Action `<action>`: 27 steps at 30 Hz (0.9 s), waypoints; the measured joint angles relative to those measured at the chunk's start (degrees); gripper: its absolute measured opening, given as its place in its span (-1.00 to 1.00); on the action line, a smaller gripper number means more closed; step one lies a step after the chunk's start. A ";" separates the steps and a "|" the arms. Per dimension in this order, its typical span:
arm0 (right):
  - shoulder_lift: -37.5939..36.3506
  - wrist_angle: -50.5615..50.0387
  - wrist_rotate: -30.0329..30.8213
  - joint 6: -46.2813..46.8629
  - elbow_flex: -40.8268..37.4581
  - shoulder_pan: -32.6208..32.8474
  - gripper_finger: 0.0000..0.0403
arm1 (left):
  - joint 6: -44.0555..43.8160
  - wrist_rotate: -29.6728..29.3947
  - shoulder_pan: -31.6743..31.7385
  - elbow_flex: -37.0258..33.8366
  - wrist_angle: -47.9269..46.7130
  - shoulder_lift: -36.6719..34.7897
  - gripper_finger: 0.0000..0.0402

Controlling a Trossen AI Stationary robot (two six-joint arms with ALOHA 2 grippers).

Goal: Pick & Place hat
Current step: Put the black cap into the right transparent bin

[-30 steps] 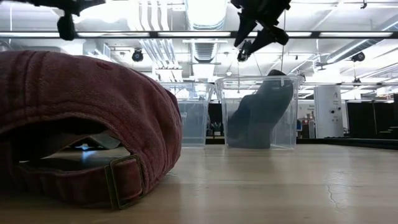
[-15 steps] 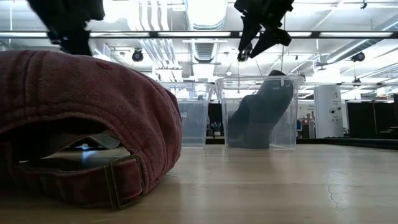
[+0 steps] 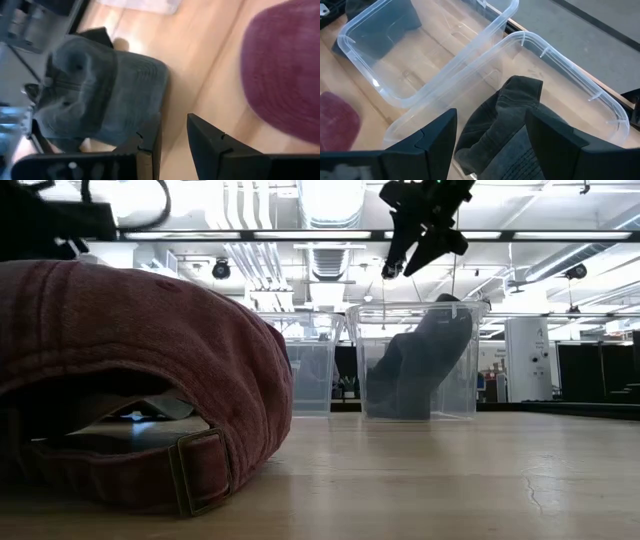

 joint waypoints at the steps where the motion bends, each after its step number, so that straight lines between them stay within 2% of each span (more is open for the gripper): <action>1: 0.00 0.03 0.01 0.02 -0.10 -0.02 0.13 | -0.47 -0.52 0.62 0.02 0.22 0.43 -0.58; 11: 0.02 0.14 0.02 -0.33 -1.32 -0.02 0.13 | 2.14 5.96 9.01 -0.18 1.02 -0.65 -0.58; 19: 0.04 0.37 0.01 -0.60 -4.73 -0.02 0.13 | 10.86 13.86 13.48 -5.10 10.98 -0.31 -0.58; 21: 0.04 0.42 -0.01 -0.59 -5.20 -0.02 0.13 | 11.30 12.68 13.49 -5.90 10.20 -0.25 -0.58; 25: 0.04 0.49 -0.01 -0.59 -5.35 -0.10 0.13 | 7.65 6.45 13.78 -7.46 6.25 -0.17 -0.58; 27: 0.04 0.66 -0.01 -0.59 -5.35 -0.17 0.13 | 6.64 5.81 14.08 -8.82 7.22 -0.17 -0.58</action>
